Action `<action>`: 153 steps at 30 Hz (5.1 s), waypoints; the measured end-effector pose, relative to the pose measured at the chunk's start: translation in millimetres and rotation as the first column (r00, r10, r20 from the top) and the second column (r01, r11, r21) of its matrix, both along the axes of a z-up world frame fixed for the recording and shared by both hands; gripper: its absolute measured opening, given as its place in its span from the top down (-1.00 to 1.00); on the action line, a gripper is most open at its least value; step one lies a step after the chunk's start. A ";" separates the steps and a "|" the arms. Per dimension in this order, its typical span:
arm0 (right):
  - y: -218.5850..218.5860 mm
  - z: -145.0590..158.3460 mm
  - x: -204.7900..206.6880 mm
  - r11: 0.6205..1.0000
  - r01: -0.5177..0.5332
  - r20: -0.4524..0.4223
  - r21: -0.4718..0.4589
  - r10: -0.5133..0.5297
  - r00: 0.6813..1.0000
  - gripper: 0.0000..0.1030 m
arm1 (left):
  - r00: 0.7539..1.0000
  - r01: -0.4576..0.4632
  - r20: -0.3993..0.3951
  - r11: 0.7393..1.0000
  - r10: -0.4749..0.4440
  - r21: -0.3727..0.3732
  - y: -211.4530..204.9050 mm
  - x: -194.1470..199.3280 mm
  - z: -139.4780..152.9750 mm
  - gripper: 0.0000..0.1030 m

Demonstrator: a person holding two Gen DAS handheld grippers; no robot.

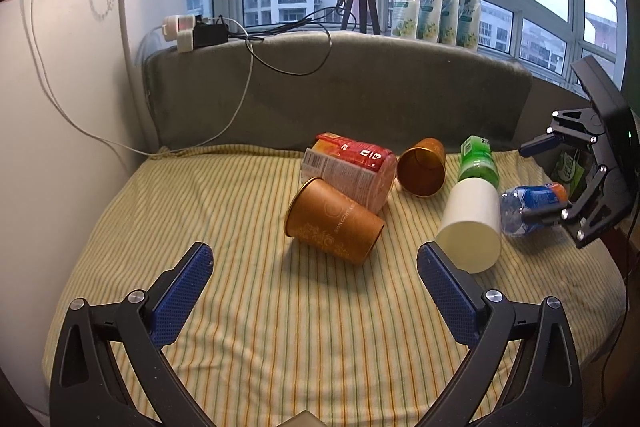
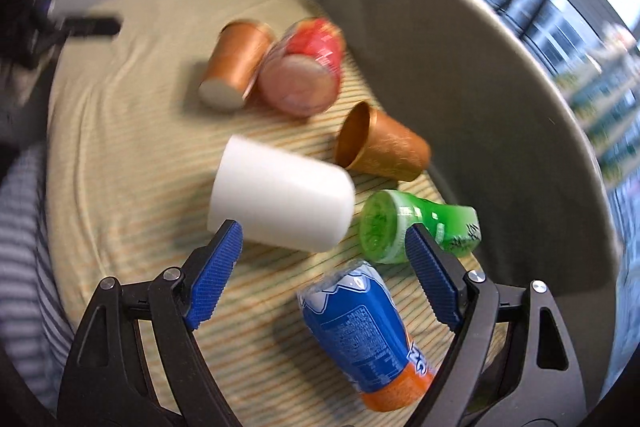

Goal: Flip cup upright
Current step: 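Move the right tool down over the white cup lying on its side, then close the right gripper on the white cup's body and lift it, then rotate the held white cup with the right gripper, rim turning upward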

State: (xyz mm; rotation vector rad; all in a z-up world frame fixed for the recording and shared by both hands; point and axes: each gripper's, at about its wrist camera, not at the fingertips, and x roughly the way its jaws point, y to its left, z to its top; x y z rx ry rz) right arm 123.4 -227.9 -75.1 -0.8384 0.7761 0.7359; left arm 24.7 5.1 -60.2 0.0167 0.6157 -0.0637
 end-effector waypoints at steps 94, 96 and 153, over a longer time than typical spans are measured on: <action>81.2 -35.2 -23.5 0.640 0.625 -0.425 0.447 -0.464 0.778 -0.74 | 0.963 0.093 -0.216 0.951 -0.161 -0.295 -4.2 -0.5 -16.9 -0.84; 65.3 -30.8 -37.6 0.605 0.633 -0.400 0.483 -0.490 0.774 -0.74 | 0.953 0.086 -0.243 0.931 -0.181 -0.355 -5.8 4.0 -21.3 -0.82; -28.9 -41.0 -94.2 0.430 0.695 -0.340 0.577 -0.647 0.683 -0.74 | 0.932 0.084 -0.300 0.924 -0.206 -0.373 -68.2 48.5 -56.0 -0.59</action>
